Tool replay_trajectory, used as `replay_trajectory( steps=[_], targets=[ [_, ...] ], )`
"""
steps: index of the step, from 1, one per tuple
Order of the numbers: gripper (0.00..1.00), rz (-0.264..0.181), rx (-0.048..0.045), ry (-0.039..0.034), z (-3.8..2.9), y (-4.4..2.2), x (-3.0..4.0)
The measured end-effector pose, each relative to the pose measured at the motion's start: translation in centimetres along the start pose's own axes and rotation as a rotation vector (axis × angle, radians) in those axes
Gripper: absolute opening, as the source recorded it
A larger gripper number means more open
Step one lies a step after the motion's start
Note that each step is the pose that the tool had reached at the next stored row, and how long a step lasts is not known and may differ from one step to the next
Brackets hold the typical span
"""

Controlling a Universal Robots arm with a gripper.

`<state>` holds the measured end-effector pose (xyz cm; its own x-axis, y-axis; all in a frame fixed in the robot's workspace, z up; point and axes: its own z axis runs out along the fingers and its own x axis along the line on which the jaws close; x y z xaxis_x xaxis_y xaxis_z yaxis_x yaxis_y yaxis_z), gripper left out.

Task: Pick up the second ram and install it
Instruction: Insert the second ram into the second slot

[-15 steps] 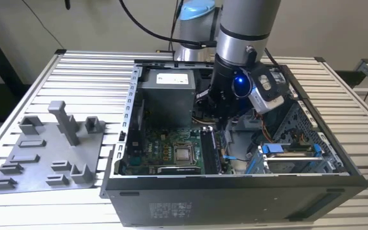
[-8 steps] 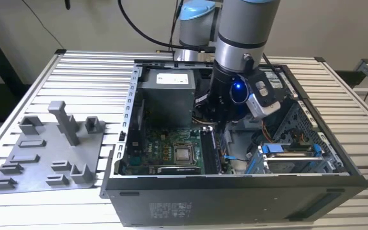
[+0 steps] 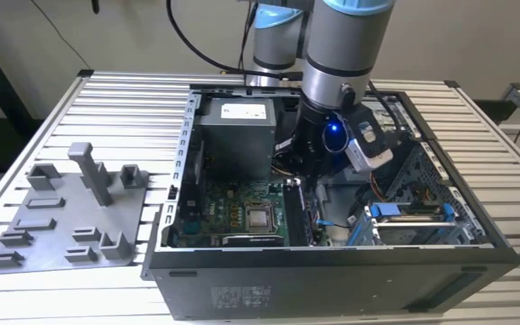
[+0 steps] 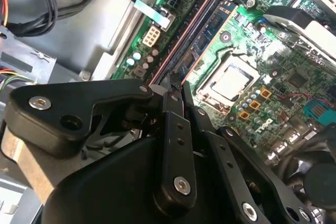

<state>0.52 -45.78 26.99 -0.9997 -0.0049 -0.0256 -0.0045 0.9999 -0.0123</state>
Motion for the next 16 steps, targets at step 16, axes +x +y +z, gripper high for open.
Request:
replay_trajectory(
  steps=[16],
  targets=[
    [0.14, 0.0, 0.0001, 0.0023, 1.87, 0.03, 0.95]
  ],
)
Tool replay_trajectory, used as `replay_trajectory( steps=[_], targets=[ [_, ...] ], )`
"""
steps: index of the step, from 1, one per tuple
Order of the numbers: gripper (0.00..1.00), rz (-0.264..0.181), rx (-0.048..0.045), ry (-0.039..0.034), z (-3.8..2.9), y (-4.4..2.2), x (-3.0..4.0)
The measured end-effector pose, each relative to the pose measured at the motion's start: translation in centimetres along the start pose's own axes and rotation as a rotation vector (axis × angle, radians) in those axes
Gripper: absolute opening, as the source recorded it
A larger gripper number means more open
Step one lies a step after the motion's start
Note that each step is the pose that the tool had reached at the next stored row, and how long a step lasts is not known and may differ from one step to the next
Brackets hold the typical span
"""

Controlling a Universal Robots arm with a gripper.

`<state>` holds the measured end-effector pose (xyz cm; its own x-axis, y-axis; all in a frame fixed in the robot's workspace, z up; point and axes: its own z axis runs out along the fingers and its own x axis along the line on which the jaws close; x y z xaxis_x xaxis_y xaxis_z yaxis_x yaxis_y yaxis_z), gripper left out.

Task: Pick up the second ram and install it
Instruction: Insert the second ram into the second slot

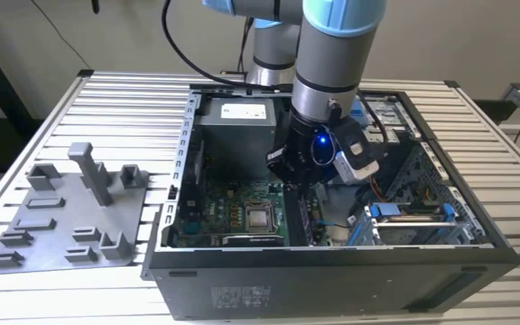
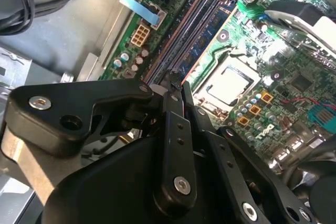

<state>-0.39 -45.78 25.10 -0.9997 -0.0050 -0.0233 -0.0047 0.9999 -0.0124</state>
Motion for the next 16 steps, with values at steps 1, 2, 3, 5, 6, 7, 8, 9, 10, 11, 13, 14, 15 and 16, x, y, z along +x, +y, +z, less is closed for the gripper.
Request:
replay_trajectory(
  steps=[1, 2, 3, 5, 6, 7, 8, 9, 10, 11, 13, 14, 15, 16],
  targets=[
    [0.14, 0.0, 0.0001, 0.0001, 0.0, 0.0, 0.0],
    [0.14, 0.0, 0.0001, 0.0001, 0.0, 0.0, 0.0],
    [0.14, 0.0, -0.0001, 0.0, 0.01, 0.0, 0.0],
    [0.14, 0.0, 0.0, 0.0, 0.01, 0.0, 0.0],
    [0.14, 0.0, 0.0, 0.0, 0.01, 0.0, 0.0],
    [0.14, 0.0, 0.0, 0.0, 0.01, 0.0, 0.0],
    [0.14, 0.0, 0.0001, 0.0, 0.01, 0.0, 0.0],
    [0.14, 0.0, 0.0001, 0.0, 0.01, 0.0, 0.0],
    [0.14, 0.0, -0.0001, 0.0004, 0.01, 0.0, 0.0],
    [0.14, 0.0, -0.0001, 0.0004, 0.01, 0.0, 0.0],
    [0.14, 0.0, -0.0001, 0.0004, 0.04, 0.0, 0.01],
    [0.14, 0.0, -0.0004, 0.0006, 0.08, 0.0, 0.0],
    [0.14, 0.0, -0.0006, 0.002, 0.14, 0.01, 0.01],
    [0.14, 0.0, -0.0003, 0.0071, 0.18, 0.0, 0.01]
  ],
)
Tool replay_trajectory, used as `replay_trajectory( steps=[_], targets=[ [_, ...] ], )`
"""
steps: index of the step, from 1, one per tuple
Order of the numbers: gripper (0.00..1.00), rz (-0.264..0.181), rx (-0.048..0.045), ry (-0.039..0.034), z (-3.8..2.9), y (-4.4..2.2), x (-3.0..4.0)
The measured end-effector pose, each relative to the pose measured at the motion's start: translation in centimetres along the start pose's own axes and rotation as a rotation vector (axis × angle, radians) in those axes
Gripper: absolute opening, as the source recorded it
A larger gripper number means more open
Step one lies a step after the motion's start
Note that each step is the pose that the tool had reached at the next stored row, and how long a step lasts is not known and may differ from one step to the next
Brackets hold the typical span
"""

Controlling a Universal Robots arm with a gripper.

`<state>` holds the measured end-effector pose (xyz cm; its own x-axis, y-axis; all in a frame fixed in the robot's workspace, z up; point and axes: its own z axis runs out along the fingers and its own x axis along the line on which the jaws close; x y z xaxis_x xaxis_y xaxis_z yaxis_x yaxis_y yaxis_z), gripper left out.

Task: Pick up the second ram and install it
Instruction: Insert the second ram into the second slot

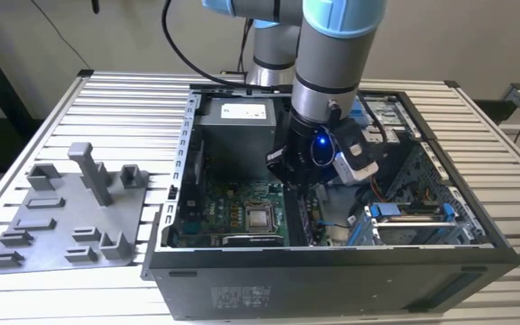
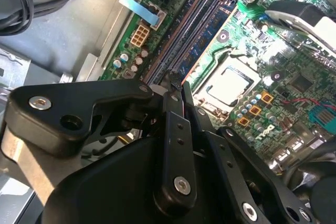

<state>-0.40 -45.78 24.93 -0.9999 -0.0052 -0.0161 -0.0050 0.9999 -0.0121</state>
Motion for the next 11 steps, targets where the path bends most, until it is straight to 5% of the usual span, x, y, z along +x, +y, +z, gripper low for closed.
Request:
replay_trajectory(
  steps=[3, 11],
  targets=[
    [0.14, 0.0, 0.0001, 0.0119, 0.21, 0.0, 0.05],
    [0.14, 0.0, 0.0001, 0.0124, 1.03, 0.01, 0.08]
  ],
)
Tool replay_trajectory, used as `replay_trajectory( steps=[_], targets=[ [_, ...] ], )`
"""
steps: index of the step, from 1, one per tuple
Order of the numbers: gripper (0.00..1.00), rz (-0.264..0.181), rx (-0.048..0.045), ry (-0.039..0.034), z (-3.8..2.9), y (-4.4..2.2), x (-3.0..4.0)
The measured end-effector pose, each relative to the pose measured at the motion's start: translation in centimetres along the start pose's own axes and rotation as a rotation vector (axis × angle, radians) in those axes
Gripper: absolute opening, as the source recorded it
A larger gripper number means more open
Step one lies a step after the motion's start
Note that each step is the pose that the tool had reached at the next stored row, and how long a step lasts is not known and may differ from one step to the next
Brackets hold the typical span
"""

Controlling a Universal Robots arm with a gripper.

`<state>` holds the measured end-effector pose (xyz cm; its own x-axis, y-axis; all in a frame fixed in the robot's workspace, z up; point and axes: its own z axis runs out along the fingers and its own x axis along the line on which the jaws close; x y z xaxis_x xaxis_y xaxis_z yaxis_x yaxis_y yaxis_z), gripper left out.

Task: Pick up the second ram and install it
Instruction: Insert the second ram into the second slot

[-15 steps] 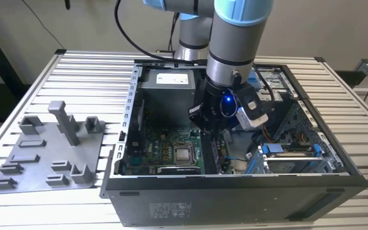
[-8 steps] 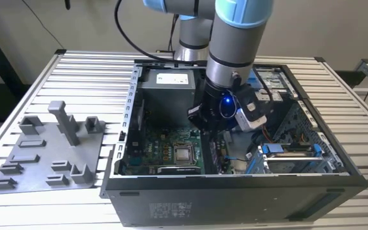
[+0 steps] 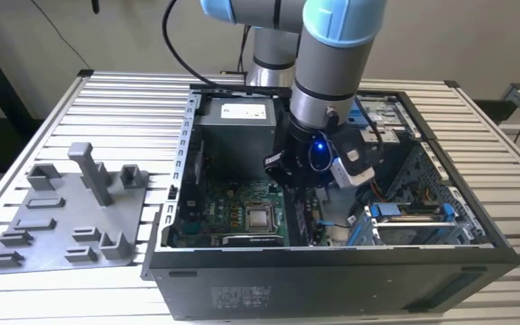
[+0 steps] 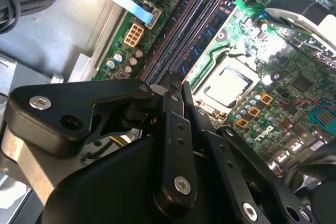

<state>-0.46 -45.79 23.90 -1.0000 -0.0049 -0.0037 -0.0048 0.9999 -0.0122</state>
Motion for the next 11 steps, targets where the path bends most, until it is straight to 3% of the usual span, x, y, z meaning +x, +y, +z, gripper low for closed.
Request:
replay_trajectory(
  steps=[11],
  targets=[
    [0.14, 0.001, 0.0, 0.0012, 0.73, -0.37, 0.02]
  ],
)
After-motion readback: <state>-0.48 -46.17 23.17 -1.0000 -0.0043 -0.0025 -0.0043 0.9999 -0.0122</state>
